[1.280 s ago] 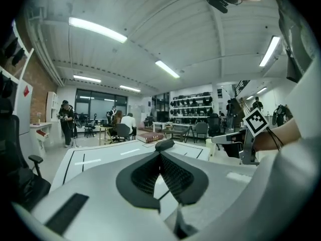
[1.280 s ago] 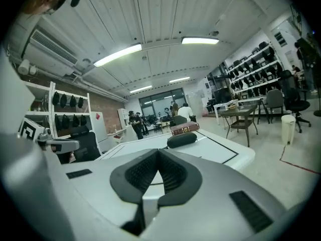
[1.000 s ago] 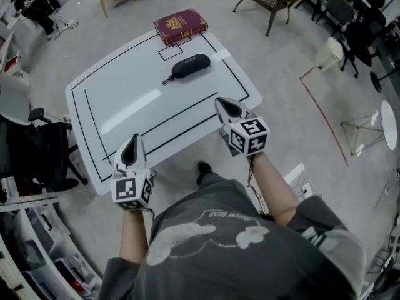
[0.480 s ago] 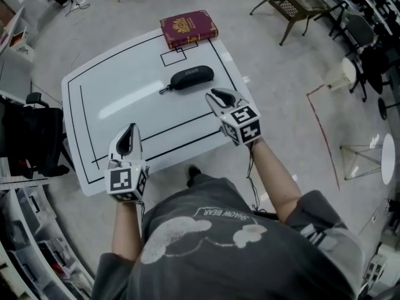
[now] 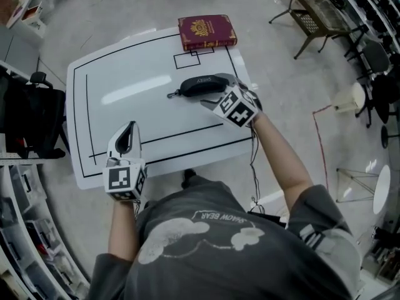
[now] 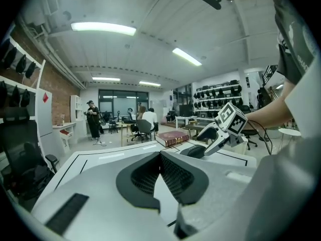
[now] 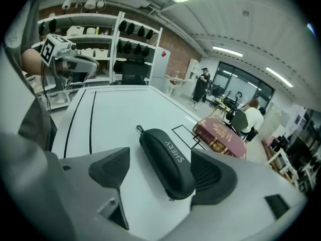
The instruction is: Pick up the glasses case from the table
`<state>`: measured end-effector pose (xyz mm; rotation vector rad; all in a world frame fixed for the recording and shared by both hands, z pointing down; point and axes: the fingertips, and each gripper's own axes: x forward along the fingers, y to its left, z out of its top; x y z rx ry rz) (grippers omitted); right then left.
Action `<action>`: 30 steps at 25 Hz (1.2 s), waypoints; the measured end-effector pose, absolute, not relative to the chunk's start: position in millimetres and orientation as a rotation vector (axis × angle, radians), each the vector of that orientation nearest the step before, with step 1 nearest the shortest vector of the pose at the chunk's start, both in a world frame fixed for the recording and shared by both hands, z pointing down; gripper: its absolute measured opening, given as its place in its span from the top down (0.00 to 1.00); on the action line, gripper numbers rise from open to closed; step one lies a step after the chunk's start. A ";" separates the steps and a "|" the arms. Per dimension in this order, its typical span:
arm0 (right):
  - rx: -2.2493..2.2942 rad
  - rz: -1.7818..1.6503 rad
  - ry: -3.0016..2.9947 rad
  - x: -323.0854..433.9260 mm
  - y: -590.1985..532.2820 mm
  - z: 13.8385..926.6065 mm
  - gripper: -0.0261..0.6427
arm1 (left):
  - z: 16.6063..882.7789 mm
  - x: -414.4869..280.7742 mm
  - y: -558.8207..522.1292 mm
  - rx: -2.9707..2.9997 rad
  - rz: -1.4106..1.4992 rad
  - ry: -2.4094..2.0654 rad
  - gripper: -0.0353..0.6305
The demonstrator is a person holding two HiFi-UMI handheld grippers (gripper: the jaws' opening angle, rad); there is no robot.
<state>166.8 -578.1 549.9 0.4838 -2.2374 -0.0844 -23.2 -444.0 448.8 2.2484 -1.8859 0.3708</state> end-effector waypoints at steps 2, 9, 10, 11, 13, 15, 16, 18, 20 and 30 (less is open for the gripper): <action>0.413 -0.117 -2.193 160.3 -587.2 558.4 0.39 | 451.5 -27.3 -447.0 2.229 0.374 -1.899 0.94; 0.142 -0.161 -2.038 146.1 -600.9 590.3 0.36 | 457.5 -41.4 -458.6 2.182 0.376 -1.935 0.94; 0.107 -0.161 -2.015 145.6 -601.6 594.5 0.36 | 459.1 -43.5 -460.2 2.174 0.377 -1.940 0.94; 0.077 -0.170 -1.991 145.0 -603.1 598.1 0.36 | 460.4 -45.8 -461.6 2.165 0.379 -1.944 0.94; 0.012 -0.198 -1.935 144.5 -605.2 605.2 0.37 | 462.3 -50.1 -463.5 2.149 0.382 -1.952 0.94; -0.054 -0.208 -1.875 145.4 -604.5 613.5 0.37 | 463.8 -53.8 -464.3 2.140 0.388 -1.955 0.94; -0.076 -0.210 -1.848 146.3 -604.6 617.9 0.38 | 464.8 -55.2 -464.4 2.138 0.393 -1.955 0.94; -0.103 -0.225 -1.808 146.8 -606.2 625.4 0.42 | 467.7 -58.2 -464.0 2.130 0.406 -1.951 0.94; -0.133 -0.222 -1.786 145.8 -606.5 629.9 0.43 | 471.1 -62.0 -463.4 2.115 0.424 -1.950 0.94; -0.126 -0.190 -1.760 151.0 -616.5 627.8 0.47 | 482.7 -78.1 -449.7 2.079 0.406 -1.953 0.94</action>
